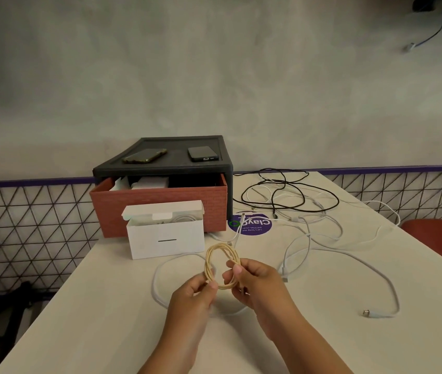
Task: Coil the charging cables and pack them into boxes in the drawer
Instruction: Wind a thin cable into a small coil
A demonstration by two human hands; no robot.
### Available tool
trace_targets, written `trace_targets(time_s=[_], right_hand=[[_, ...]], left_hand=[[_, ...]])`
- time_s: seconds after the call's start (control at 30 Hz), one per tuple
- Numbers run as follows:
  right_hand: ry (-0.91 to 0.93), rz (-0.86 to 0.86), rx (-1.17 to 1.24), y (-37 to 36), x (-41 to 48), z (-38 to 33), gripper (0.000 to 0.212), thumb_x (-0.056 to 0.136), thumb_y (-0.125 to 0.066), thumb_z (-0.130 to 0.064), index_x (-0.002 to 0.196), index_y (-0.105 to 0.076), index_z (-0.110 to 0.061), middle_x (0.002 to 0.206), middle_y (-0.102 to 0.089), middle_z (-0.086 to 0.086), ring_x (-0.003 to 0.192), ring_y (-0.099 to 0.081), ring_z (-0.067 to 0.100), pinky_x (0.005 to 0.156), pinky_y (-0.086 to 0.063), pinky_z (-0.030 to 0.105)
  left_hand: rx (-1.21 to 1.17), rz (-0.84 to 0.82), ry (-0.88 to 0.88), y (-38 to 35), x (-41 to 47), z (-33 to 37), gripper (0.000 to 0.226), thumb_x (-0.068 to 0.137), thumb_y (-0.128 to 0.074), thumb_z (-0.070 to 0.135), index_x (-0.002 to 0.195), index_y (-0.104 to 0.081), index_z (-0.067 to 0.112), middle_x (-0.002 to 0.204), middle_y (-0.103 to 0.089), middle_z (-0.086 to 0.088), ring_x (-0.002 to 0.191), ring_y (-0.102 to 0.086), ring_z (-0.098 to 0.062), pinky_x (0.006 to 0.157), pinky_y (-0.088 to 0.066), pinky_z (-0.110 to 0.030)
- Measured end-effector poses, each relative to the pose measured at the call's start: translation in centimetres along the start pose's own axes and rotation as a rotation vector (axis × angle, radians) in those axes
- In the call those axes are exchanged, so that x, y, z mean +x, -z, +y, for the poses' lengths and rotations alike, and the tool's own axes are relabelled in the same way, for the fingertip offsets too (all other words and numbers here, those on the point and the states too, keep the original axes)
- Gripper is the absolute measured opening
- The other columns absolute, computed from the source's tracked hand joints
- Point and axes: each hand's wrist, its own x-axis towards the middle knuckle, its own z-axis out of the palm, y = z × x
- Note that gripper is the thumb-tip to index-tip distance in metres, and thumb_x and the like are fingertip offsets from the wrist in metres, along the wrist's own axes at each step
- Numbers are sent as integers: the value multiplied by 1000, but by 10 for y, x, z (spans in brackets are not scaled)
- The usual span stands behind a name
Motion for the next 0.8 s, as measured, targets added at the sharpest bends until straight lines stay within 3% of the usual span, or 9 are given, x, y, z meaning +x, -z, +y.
trace_targets(time_s=[0.17,0.27,0.37,0.5,0.53,0.6,0.7,0.8], right_hand=[[-45,54,-3,-3,32,0,21,95,-49,-8,83,-66,-12,66,-65,1,64,-54,10,64,-46,20],[-37,66,-29,-6,51,3,21,94,-50,-7,82,-66,-12,67,-65,2,65,-55,10,66,-45,19],[-6,78,-71,-10,68,6,23,93,-53,-7,76,-68,-13,66,-64,1,64,-50,12,65,-40,21],[49,39,-142,-18,88,6,20,89,-58,-9,76,-71,-14,57,-56,-7,53,-40,6,57,-33,16],[60,16,-158,-21,92,6,17,89,-59,-9,79,-72,-14,60,-61,-8,56,-47,4,62,-37,16],[68,-34,-195,-30,100,8,13,88,-61,-13,85,-74,-14,86,-70,-3,81,-58,9,81,-43,24],[73,-60,-251,-37,108,11,11,86,-64,-16,83,-75,-17,112,-57,-4,107,-48,11,101,-34,36],[97,-90,-252,-41,113,18,18,87,-62,-10,78,-72,-22,127,-45,-8,122,-40,6,109,-30,36]], left_hand=[[89,153,-24,30,46,3,22,89,-57,10,109,-62,20,99,-58,-5,84,-55,-14,84,-41,-32],[203,293,-98,53,73,11,24,87,-60,7,108,-60,18,112,-53,-9,92,-52,-23,86,-41,-34],[330,392,-160,73,93,18,37,86,-61,7,121,-57,15,129,-44,-12,106,-51,-26,91,-37,-30],[488,442,-177,88,113,21,51,86,-61,11,134,-47,21,142,-30,-13,128,-32,-33,108,-24,-36],[520,441,-195,89,116,22,54,85,-62,11,136,-45,21,143,-29,-13,129,-29,-33,108,-21,-36],[560,425,-231,93,126,22,57,85,-62,12,138,-42,20,145,-27,-11,130,-25,-34,109,-19,-37],[594,395,-240,95,138,22,54,86,-62,15,137,-44,16,147,-24,-10,131,-23,-34,109,-20,-40],[596,353,-292,99,147,20,38,85,-63,13,122,-55,9,143,-31,-10,130,-29,-31,105,-25,-34]])
